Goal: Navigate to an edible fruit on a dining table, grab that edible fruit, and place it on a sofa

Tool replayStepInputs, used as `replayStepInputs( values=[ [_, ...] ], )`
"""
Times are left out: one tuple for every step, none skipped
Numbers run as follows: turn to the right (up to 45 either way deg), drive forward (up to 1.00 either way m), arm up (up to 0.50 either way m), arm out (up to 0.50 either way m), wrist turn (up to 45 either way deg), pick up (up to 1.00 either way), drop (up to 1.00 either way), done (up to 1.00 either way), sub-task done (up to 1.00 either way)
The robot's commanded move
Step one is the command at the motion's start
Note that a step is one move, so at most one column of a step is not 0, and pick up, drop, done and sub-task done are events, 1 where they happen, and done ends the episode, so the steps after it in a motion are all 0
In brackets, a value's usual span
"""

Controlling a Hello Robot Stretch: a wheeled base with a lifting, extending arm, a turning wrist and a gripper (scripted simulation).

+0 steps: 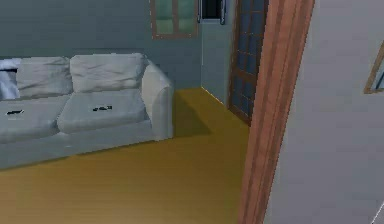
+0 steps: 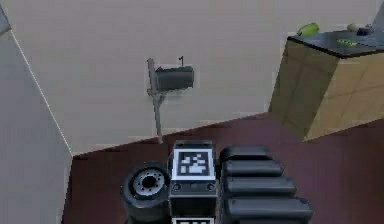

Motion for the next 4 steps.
replayStepInputs(
  values=[
    [0.0,0.25,0.00,0.00,0.0,0.00,0.00,0.00,0.00],
    [-30.0,0.00,0.00,0.00,0.0,0.00,0.00,0.00,0.00],
    [0.0,1.00,0.00,0.00,0.0,0.00,0.00,0.00,0.00],
    [0.0,0.65,0.00,0.00,0.0,0.00,0.00,0.00,0.00]
  ],
)
